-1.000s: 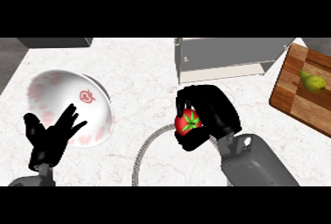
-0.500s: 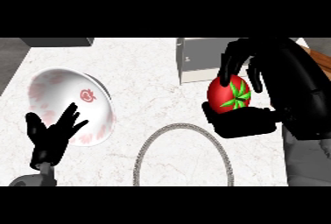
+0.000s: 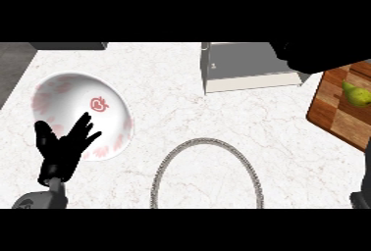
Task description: Pick the tomato from the placemat and place it in the tiered shelf
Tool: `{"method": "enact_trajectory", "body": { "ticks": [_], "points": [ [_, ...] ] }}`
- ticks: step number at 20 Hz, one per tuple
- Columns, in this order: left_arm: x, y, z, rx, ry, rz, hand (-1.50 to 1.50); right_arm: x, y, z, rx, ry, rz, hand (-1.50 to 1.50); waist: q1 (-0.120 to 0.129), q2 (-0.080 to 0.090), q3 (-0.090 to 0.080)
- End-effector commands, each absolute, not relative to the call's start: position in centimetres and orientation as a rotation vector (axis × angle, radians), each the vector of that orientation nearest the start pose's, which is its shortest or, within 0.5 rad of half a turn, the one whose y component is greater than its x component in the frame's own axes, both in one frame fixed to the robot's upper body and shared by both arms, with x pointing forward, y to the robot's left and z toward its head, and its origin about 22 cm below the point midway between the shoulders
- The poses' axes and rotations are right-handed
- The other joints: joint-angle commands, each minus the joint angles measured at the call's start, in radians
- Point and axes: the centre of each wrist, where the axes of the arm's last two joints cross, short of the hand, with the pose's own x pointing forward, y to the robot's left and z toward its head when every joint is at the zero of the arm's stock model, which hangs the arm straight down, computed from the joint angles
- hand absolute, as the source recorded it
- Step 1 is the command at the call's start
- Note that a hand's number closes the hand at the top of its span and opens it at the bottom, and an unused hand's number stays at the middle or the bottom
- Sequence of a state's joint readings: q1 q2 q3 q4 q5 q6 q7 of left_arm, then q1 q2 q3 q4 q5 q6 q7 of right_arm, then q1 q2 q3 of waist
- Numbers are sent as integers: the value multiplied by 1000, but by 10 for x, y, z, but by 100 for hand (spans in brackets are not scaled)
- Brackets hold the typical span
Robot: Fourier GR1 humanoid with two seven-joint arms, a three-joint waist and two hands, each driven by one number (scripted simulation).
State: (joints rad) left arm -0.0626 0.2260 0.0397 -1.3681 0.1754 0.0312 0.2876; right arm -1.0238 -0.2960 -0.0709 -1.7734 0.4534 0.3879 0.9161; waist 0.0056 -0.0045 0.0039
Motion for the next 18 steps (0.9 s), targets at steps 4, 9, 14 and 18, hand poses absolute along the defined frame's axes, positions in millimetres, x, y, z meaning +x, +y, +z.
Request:
{"method": "enact_trajectory", "body": {
  "ticks": [4, 9, 14, 18],
  "points": [
    [249, 289, -38, 87, -1111, 48, 0, 340, -212, 376, -791, -1680, 547, 150, 3, 8, -5],
    [249, 304, -36, 68, -1111, 28, 0, 374, -210, 363, -803, -1645, 590, 150, 8, 9, -5],
    [251, 286, -33, 82, -1118, 33, 0, 403, -234, 368, -794, -1625, 676, 150, 15, 12, -5],
    [251, 288, -25, 89, -1122, 40, 0, 418, -215, 364, -834, -1615, 735, 150, 17, 10, -5]
  ]
}}
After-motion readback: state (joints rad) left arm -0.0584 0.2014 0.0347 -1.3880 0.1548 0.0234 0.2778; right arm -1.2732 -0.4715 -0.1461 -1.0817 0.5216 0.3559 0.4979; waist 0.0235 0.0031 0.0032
